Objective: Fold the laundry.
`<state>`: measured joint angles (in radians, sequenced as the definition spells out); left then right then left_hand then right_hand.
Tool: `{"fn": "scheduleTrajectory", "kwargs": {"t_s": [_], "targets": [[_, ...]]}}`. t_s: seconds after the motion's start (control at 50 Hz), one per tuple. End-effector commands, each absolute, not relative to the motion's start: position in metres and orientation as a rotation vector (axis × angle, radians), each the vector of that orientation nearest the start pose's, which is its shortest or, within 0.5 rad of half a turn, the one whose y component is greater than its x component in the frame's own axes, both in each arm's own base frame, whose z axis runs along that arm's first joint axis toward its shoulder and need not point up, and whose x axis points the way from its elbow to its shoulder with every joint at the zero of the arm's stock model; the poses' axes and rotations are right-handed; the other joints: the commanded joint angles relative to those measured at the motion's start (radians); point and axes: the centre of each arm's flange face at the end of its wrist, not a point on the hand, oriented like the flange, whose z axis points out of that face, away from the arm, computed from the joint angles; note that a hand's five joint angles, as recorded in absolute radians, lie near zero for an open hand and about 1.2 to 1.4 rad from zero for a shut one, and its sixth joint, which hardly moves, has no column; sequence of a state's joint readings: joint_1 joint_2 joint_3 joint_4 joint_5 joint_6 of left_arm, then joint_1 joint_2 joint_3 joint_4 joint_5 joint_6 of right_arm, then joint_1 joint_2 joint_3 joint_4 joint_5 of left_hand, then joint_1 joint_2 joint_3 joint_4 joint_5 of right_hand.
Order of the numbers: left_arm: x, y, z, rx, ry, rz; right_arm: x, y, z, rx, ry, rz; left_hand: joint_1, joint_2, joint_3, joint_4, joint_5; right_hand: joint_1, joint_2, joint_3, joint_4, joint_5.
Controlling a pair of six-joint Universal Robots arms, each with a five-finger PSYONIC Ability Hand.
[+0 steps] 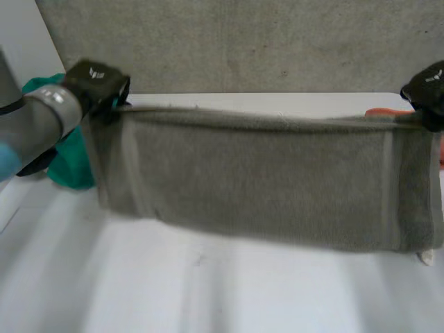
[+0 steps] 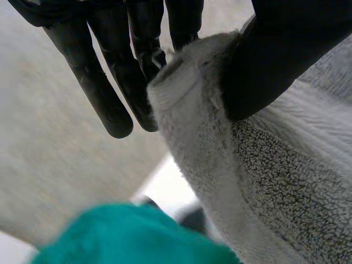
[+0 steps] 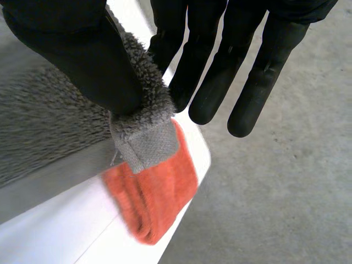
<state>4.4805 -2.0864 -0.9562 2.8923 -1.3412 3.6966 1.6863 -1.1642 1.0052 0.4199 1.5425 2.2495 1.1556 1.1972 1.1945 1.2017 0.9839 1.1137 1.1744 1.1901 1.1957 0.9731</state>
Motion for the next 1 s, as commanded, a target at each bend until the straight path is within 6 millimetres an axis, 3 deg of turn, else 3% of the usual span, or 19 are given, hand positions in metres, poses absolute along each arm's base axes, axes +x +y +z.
{"fn": "scheduleTrajectory", "kwargs": {"t_s": [0.02, 0.06, 0.08, 0.14, 0.28, 0.36, 0.42, 0.44, 0.58, 0.6, 0.66, 0.68, 0.74, 0.76, 0.82, 0.88, 0.9, 0.96, 1.0], "targets": [[-0.275, -0.418, 0.368, 0.88, 1.328, -2.57, 0.191, -0.411, 0.363, -0.88, 2.077, -2.79, 0.241, 0.199, 0.202, 0.195, 0.238, 0.283, 0.222, 0.206, 0.201, 0.249], [-0.279, -0.418, 0.392, 0.797, 1.123, -2.673, 0.192, -0.417, 0.382, -0.71, 1.875, -2.938, 0.241, 0.199, 0.202, 0.195, 0.238, 0.283, 0.222, 0.206, 0.201, 0.249], [-0.282, -0.416, 0.41, 0.719, 0.971, -2.748, 0.192, -0.417, 0.4, -0.571, 1.68, -3.044, 0.241, 0.199, 0.202, 0.195, 0.238, 0.283, 0.222, 0.206, 0.201, 0.249], [-0.286, -0.41, 0.431, 0.605, 0.776, -2.852, 0.191, -0.41, 0.43, -0.408, 1.38, -3.185, 0.241, 0.199, 0.202, 0.195, 0.238, 0.283, 0.222, 0.206, 0.201, 0.249], [-0.28, -0.415, 0.425, 0.552, 0.864, -2.865, 0.192, -0.412, 0.423, -0.427, 1.402, -3.165, 0.241, 0.199, 0.202, 0.195, 0.238, 0.283, 0.222, 0.206, 0.201, 0.249], [-0.279, -0.422, 0.395, 0.593, 1.018, -2.81, 0.201, -0.421, 0.391, -0.508, 1.558, -3.054, 0.241, 0.199, 0.202, 0.195, 0.238, 0.283, 0.222, 0.206, 0.201, 0.249], [-0.281, -0.425, 0.357, 0.666, 1.168, -2.748, 0.207, -0.43, 0.356, -0.6, 1.712, -2.924, 0.241, 0.199, 0.202, 0.195, 0.238, 0.283, 0.222, 0.206, 0.201, 0.249], [-0.282, -0.425, 0.337, 0.696, 1.243, -2.713, 0.211, -0.434, 0.338, -0.647, 1.777, -2.857, 0.241, 0.199, 0.202, 0.195, 0.238, 0.283, 0.222, 0.206, 0.201, 0.249], [-0.287, -0.411, 0.254, 0.835, 1.559, -2.547, 0.226, -0.445, 0.252, -0.809, 2.062, -2.553, 0.241, 0.199, 0.202, 0.195, 0.238, 0.283, 0.222, 0.206, 0.201, 0.249], [-0.288, -0.406, 0.236, 0.865, 1.622, -2.504, 0.227, -0.446, 0.228, -0.859, 2.145, -2.468, 0.241, 0.199, 0.202, 0.195, 0.238, 0.283, 0.222, 0.206, 0.201, 0.249], [-0.286, -0.401, 0.2, 0.922, 1.734, -2.404, 0.227, -0.445, 0.202, -0.932, 2.241, -2.368, 0.241, 0.199, 0.202, 0.195, 0.238, 0.283, 0.222, 0.206, 0.201, 0.249], [-0.286, -0.395, 0.177, 0.977, 1.794, -2.322, 0.228, -0.441, 0.187, -0.992, 2.303, -2.293, 0.241, 0.199, 0.202, 0.195, 0.238, 0.283, 0.222, 0.206, 0.201, 0.249], [-0.284, -0.383, 0.154, 1.076, 1.846, -2.182, 0.228, -0.432, 0.172, -1.085, 2.379, -2.188, 0.241, 0.199, 0.202, 0.195, 0.238, 0.283, 0.222, 0.206, 0.201, 0.249], [-0.282, -0.371, 0.141, 1.163, 1.876, -2.071, 0.228, -0.423, 0.168, -1.146, 2.42, -2.117, 0.241, 0.199, 0.202, 0.195, 0.238, 0.283, 0.222, 0.206, 0.201, 0.249], [-0.27, -0.354, 0.135, 1.261, 1.899, -1.904, 0.225, -0.408, 0.169, -1.213, 2.473, -2.022, 0.241, 0.199, 0.202, 0.195, 0.238, 0.283, 0.222, 0.206, 0.201, 0.249], [-0.258, -0.321, 0.153, 1.371, 1.91, -1.752, 0.213, -0.379, 0.182, -1.3, 2.554, -1.881, 0.241, 0.199, 0.202, 0.195, 0.238, 0.283, 0.222, 0.206, 0.201, 0.249], [-0.251, -0.301, 0.16, 1.415, 1.94, -1.685, 0.209, -0.362, 0.189, -1.351, 2.583, -1.805, 0.241, 0.199, 0.202, 0.195, 0.238, 0.283, 0.222, 0.206, 0.201, 0.249], [-0.241, -0.268, 0.171, 1.471, 1.99, -1.598, 0.202, -0.333, 0.194, -1.439, 2.628, -1.658, 0.241, 0.199, 0.202, 0.195, 0.238, 0.283, 0.222, 0.206, 0.201, 0.249], [-0.229, -0.234, 0.184, 1.511, 2.049, -1.512, 0.187, -0.306, 0.196, -1.534, 2.687, -1.504, 0.241, 0.199, 0.202, 0.195, 0.238, 0.283, 0.222, 0.206, 0.201, 0.249]]}}
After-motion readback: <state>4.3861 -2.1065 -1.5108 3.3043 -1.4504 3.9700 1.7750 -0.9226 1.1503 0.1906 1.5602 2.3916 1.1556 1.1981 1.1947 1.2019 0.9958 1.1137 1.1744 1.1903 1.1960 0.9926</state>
